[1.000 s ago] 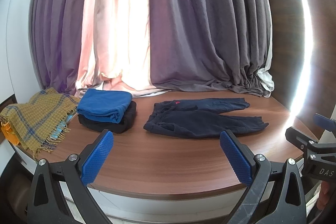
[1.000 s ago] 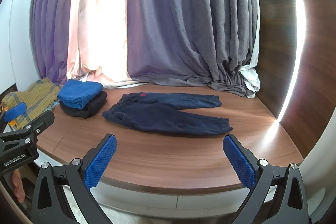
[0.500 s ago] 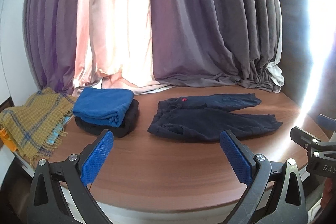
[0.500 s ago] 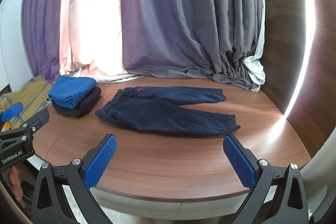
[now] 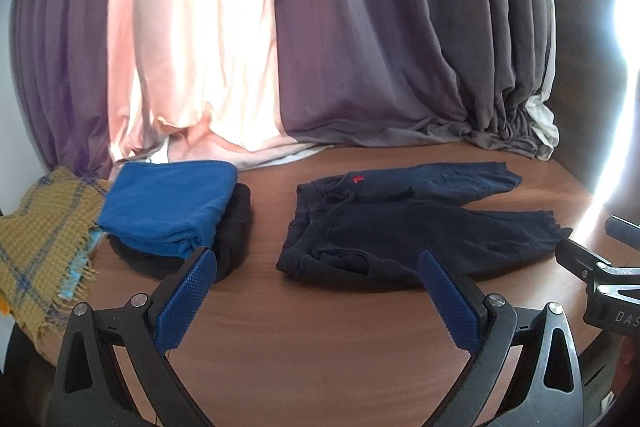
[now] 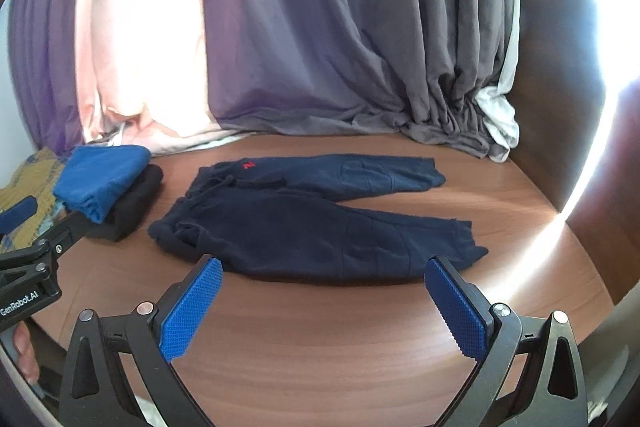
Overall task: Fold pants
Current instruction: 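Lower both tools onto the navy sweatpants and close them on the fabric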
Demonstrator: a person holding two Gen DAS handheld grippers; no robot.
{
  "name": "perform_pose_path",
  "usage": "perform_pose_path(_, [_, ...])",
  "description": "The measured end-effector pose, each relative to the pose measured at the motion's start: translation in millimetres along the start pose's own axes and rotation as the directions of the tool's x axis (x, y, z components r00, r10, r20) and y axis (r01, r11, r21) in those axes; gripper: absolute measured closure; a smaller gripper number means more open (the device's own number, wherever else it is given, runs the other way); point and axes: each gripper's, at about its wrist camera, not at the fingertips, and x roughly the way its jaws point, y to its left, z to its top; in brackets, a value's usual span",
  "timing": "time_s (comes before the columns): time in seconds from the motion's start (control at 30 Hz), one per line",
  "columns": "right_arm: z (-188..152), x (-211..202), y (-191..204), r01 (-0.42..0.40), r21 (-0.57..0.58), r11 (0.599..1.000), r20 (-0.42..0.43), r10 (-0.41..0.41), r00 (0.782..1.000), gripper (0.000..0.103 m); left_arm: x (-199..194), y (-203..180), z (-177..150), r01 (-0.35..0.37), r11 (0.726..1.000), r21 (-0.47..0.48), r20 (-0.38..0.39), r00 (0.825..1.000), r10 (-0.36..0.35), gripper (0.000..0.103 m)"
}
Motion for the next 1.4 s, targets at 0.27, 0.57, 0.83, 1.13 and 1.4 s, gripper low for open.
perform_pose_path(0.27, [-4.0, 41.9, 6.6, 0.047, 0.052, 0.998, -0.044, -0.044, 0.998, 0.0, 51.4, 8.8, -2.6, 0.018, 1.0, -0.019, -0.07, 0.997, -0.02, 0.0])
perform_pose_path(0.57, [-13.0, 96.2, -2.7, 0.09, 0.093, 0.992, -0.116, -0.079, 0.99, 0.0, 104.4, 1.1, -16.1, -0.006, 1.0, -0.026, -0.153, 0.988, 0.002, 0.0])
perform_pose_path(0.83, [-25.3, 137.7, -27.9, 0.143, 0.164, 0.976, -0.183, -0.112, 0.977, 0.001, 141.9, -1.5, -21.6, -0.049, 0.998, -0.031, -0.197, 0.979, 0.042, 0.003])
perform_pose_path(1.13, [-35.8, 167.6, -46.8, 0.165, 0.231, 0.959, -0.238, -0.109, 0.965, 0.01, 174.0, -3.9, -37.1, -0.043, 0.997, -0.06, -0.29, 0.957, 0.024, 0.008])
perform_pose_path(1.4, [-42.3, 180.1, -55.5, 0.171, 0.265, 0.949, -0.263, -0.1, 0.96, 0.019, 191.1, -9.7, -44.4, -0.019, 0.998, -0.067, -0.344, 0.939, -0.005, 0.017])
